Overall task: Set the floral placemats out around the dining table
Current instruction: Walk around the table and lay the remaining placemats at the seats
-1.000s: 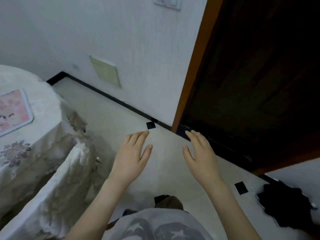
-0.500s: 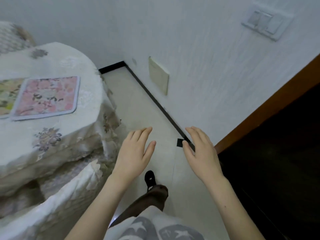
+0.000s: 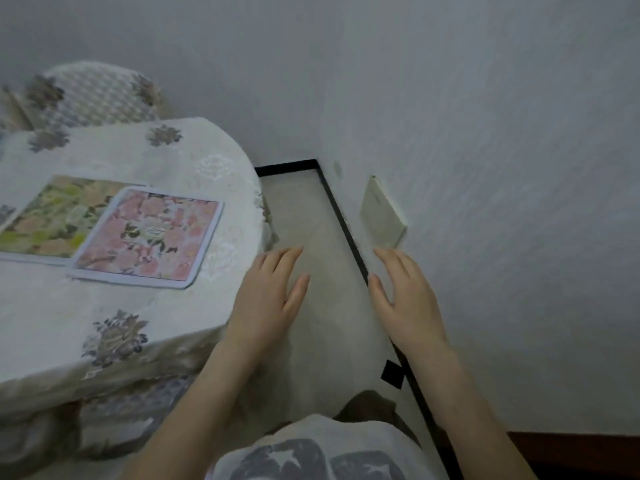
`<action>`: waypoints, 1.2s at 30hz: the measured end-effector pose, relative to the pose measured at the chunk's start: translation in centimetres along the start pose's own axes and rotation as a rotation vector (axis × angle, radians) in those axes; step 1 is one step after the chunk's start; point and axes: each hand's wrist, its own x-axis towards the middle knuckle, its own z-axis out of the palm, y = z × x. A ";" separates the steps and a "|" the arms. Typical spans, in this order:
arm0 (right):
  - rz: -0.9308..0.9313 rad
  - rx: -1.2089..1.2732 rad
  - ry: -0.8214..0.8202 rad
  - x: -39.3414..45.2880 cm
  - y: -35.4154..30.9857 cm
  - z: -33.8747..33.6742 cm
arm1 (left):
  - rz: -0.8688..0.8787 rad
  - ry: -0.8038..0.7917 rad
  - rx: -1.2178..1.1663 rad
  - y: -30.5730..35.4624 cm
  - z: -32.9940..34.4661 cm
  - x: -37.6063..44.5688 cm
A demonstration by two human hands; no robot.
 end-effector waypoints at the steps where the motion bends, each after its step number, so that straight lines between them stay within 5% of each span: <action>1: -0.020 0.006 -0.017 1.5 0.1 0.5 | -0.028 0.002 0.000 -0.5 0.2 0.8; 10: -0.171 0.061 -0.218 16.7 3.8 5.7 | -0.288 0.014 0.022 -4.3 5.5 9.0; 22: -0.529 0.145 -0.423 40.6 3.1 8.7 | -0.628 0.325 0.121 -6.8 4.1 25.6; 36: -0.872 0.132 -0.762 47.8 -5.2 21.2 | -1.034 0.426 0.143 -15.4 5.5 26.7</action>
